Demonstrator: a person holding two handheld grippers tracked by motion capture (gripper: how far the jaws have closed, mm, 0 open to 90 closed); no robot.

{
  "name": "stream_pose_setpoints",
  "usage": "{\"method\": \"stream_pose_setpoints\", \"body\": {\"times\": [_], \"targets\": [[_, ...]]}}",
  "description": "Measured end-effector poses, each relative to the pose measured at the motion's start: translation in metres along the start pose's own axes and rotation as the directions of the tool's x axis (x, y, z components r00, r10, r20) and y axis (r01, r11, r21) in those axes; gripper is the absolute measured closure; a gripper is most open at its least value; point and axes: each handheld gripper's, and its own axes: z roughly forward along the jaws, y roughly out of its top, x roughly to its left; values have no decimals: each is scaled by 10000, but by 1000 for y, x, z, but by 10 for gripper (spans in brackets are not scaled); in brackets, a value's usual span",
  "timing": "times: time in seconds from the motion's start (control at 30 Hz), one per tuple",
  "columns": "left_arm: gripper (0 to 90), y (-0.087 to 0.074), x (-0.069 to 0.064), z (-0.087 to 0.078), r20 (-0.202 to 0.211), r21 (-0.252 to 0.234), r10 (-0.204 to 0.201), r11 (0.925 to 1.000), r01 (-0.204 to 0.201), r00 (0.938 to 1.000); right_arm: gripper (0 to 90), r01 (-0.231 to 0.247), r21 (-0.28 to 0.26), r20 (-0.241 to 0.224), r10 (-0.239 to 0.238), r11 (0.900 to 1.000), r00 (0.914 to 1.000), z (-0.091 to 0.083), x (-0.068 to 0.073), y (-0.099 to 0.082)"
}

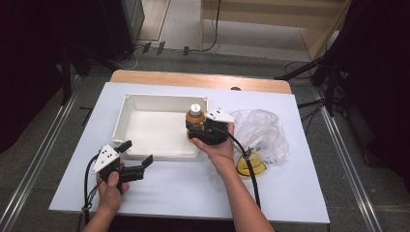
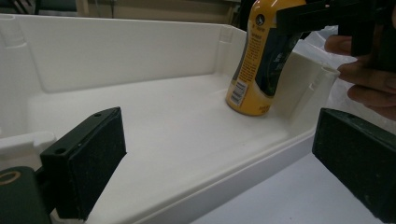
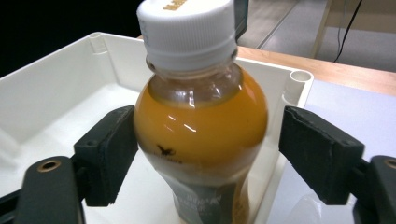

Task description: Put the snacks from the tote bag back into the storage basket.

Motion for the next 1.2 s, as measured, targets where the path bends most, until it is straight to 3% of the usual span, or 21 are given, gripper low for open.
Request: {"method": "stream_pose_setpoints", "body": {"times": [0.6,1.0,1.2], "targets": [[31,0,-1,0,-11,-13,14,10000,-14,10000,205,-373,-858,78,381,9956,9992,-45,-12,11],[31,0,-1,0,-42,-1,40,10000,-40,10000,209,122,-1262,361,-77,9919,9993,-80,-19,16],[31,0,-1,0,-58,-23,20,10000,-21,10000,212,34,-1335,628,50,9910,9980,-89,-29,12]]}}
